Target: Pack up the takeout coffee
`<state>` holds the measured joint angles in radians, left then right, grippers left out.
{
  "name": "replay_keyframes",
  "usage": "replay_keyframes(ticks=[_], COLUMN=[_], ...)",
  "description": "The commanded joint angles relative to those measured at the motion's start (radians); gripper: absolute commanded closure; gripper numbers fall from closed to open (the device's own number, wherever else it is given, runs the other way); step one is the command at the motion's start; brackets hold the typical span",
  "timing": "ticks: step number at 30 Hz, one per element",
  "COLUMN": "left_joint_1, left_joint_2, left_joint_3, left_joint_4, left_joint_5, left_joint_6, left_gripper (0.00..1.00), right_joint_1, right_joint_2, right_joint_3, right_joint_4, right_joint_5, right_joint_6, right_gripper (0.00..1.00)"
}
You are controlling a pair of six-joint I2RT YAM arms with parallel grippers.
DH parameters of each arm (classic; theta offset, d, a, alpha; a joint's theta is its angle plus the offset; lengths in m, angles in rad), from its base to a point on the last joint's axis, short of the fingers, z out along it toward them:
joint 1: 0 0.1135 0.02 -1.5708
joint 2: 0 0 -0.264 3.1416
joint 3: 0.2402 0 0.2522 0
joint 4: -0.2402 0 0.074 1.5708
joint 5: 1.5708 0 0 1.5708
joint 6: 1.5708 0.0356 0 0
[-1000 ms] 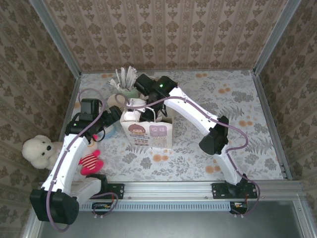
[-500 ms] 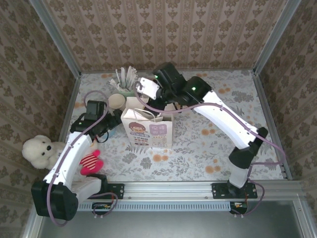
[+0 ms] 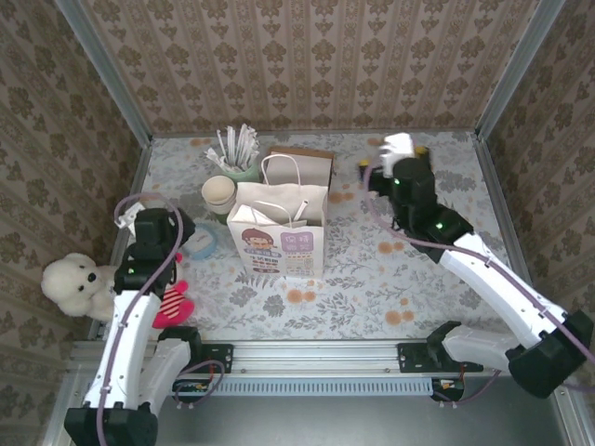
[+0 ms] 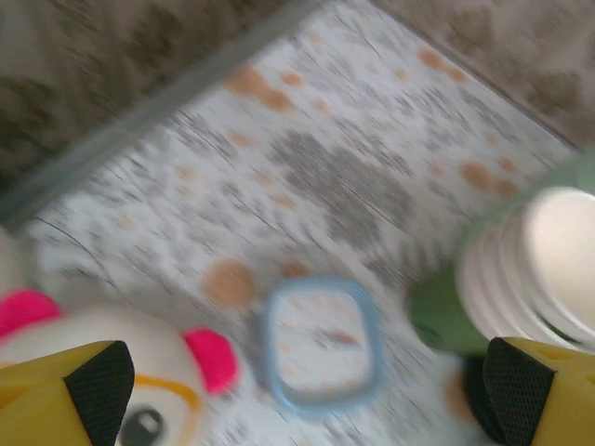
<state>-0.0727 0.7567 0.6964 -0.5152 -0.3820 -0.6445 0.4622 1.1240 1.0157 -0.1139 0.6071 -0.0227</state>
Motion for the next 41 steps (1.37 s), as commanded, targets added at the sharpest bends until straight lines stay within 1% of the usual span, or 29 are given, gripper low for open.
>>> replay_keyframes(ticks=[1,3,4,5,6,7,9,10,12,13,14,15,16,17,19,21,22,23,24,27,41], left_joint_1=[0.037,0.059,0.076,0.1,0.12,0.133,0.149,0.151,0.145,0.142,0.134,0.115,0.106,0.106,0.102,0.088,0.079,0.069,0.068,0.056,0.054], left_joint_2=[0.02,0.043,0.06,0.079,0.104,0.13,0.221,0.269,0.391,0.436,0.471,0.51,0.537,0.569,0.629,0.718,0.775,0.794,0.764,0.779,0.778], left_joint_3=[-0.141,-0.224,-0.261,-0.285,-0.31,-0.33,-0.369,-0.381,-0.377,-0.36,-0.323,-0.319,-0.32,-0.321,-0.307,-0.313,-0.32,-0.316,-0.289,-0.288,-0.288], left_joint_4=[0.265,0.438,0.518,0.579,0.641,0.699,0.843,0.908,1.015,1.043,1.016,1.074,1.134,1.198,1.253,1.354,1.432,1.437,1.336,1.361,1.362], left_joint_5=[-0.197,-0.185,-0.141,-0.069,0.008,0.06,0.169,0.223,0.303,0.313,0.319,0.299,0.293,0.312,0.367,0.408,0.41,0.398,0.392,0.366,0.367], left_joint_6=[0.165,0.273,0.326,0.363,0.396,0.412,0.457,0.484,0.527,0.547,0.568,0.603,0.62,0.628,0.639,0.668,0.687,0.702,0.69,0.694,0.695], left_gripper=[0.0,0.0,0.0,0.0,0.0,0.0,0.0,0.0,0.0,0.0,0.0,0.0,0.0,0.0,0.0,0.0,0.0,0.0,0.0,0.0,0.0], right_joint_1=[-0.149,-0.236,-0.276,-0.306,-0.343,-0.376,-0.45,-0.472,-0.485,-0.485,-0.485,-0.485,-0.485,-0.485,-0.487,-0.486,-0.481,-0.48,-0.481,-0.473,-0.464], right_joint_2=[-0.064,-0.104,-0.116,-0.122,-0.116,-0.103,-0.041,-0.005,0.081,0.122,0.166,0.208,0.23,0.25,0.298,0.35,0.385,0.366,0.363,0.411,0.407], right_joint_3=[-0.197,-0.321,-0.374,-0.416,-0.454,-0.483,-0.529,-0.543,-0.557,-0.56,-0.562,-0.561,-0.538,-0.525,-0.53,-0.528,-0.546,-0.546,-0.559,-0.613,-0.611], right_joint_4=[0.03,0.084,0.116,0.143,0.182,0.223,0.32,0.372,0.484,0.531,0.589,0.642,0.632,0.646,0.734,0.777,0.857,0.822,0.839,0.987,0.974], right_joint_5=[0.218,0.195,0.176,0.141,0.083,0.013,-0.188,-0.27,-0.383,-0.433,-0.474,-0.506,-0.522,-0.543,-0.58,-0.624,-0.63,-0.628,-0.636,-0.606,-0.589], right_joint_6=[0.343,0.381,0.38,0.368,0.335,0.303,0.247,0.226,0.193,0.176,0.162,0.146,0.136,0.112,0.098,0.078,0.069,0.066,0.064,0.066,0.061], right_gripper=[0.0,0.0,0.0,0.0,0.0,0.0,0.0,0.0,0.0,0.0,0.0,0.0,0.0,0.0,0.0,0.0,0.0,0.0,0.0,0.0,0.0])
